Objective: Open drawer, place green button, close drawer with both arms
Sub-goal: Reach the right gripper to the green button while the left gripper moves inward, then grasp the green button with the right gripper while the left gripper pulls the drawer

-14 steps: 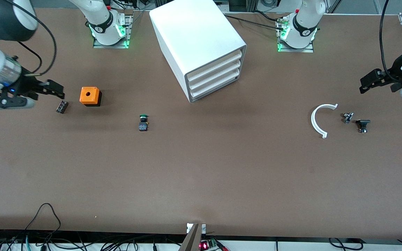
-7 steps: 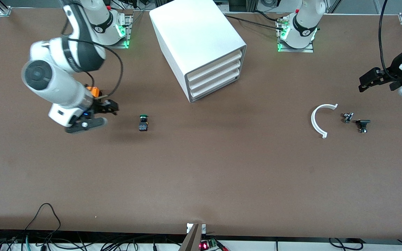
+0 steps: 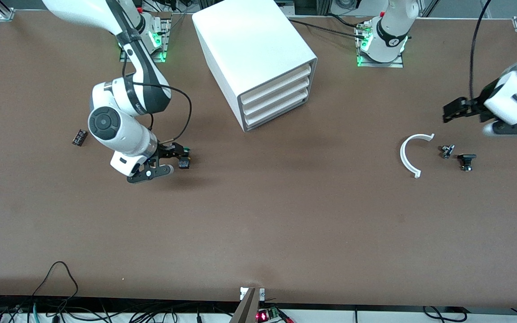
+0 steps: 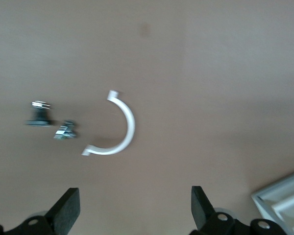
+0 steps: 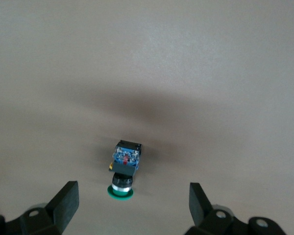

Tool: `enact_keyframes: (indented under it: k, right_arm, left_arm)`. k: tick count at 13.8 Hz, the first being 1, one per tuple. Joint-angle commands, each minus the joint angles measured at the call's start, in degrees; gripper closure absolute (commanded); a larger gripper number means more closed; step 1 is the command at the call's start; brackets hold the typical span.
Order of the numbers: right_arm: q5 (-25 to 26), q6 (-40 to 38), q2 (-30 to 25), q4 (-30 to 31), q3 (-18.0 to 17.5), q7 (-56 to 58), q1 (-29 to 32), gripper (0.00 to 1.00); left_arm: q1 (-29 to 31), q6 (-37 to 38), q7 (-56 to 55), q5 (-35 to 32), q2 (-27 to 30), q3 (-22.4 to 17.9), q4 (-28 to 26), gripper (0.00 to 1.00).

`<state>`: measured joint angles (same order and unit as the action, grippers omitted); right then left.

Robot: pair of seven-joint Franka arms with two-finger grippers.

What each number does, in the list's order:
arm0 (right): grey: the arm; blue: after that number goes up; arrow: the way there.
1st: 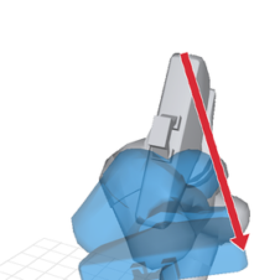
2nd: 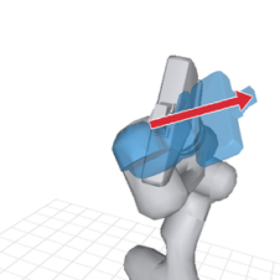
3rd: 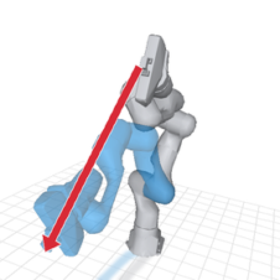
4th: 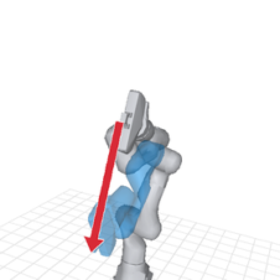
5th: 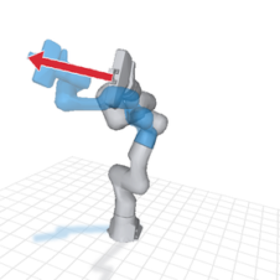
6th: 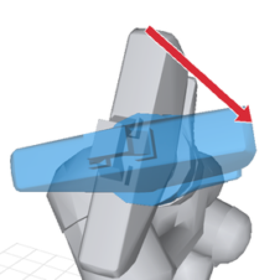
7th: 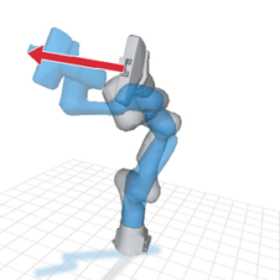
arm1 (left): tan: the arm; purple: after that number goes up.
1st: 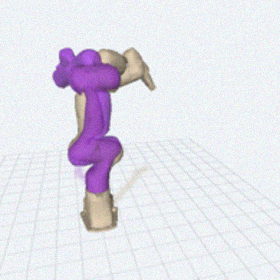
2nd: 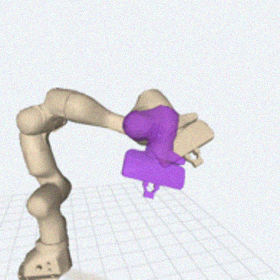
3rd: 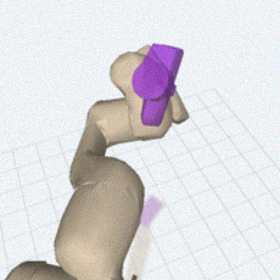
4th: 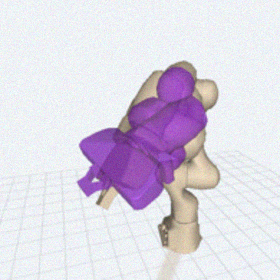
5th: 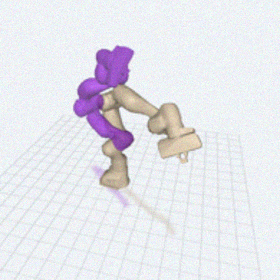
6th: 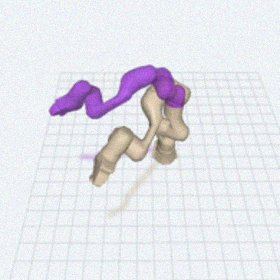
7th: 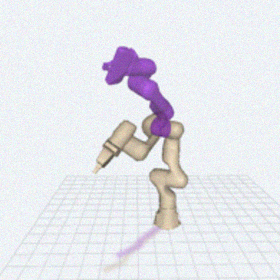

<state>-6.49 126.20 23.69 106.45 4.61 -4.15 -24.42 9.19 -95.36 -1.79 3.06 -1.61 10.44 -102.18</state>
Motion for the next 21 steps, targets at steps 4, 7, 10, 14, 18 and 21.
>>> enact_keyframes:
  k: [4,7,10,14,18,21]
  right_arm:
    - [-0.54,2.73,3.11,0.34,0.66,-8.59,-2.48,0.0]
    - [-0.45,4.93,4.6,1.3,0.66,-8.95,-2.91,0.0]
    - [-0.54,5.9,6.01,1.48,0.66,-9.04,-3.09,0.0]
    - [-0.45,5.9,6.89,1.48,0.66,-9.04,-4.14,0.0]
    - [-0.45,10.72,7.33,4.28,0.66,-9.04,-4.41,0.0]
    - [-0.54,11.96,8.03,5.08,0.84,-9.04,-4.32,0.0]
  left_arm:
    - [-1.72,-10.96,1.26,21.5,-12.69,5.81,-6.79,0.0]
    - [-5.92,-17.21,10.87,37.14,-21.29,7.66,-10.13,0.0]
    - [-9.62,-19.86,26.44,52.71,-26.59,7.66,-14.44,0.0]
    - [-14.63,-19.95,37.8,64.24,-31.25,7.75,-17.96,0.0]
    - [-18.24,-20.3,37.47,65.49,-32.93,9.16,-19.72,0.04]
    - [-18.42,-20.21,37.64,65.49,-32.84,9.24,-20.78,0.85]
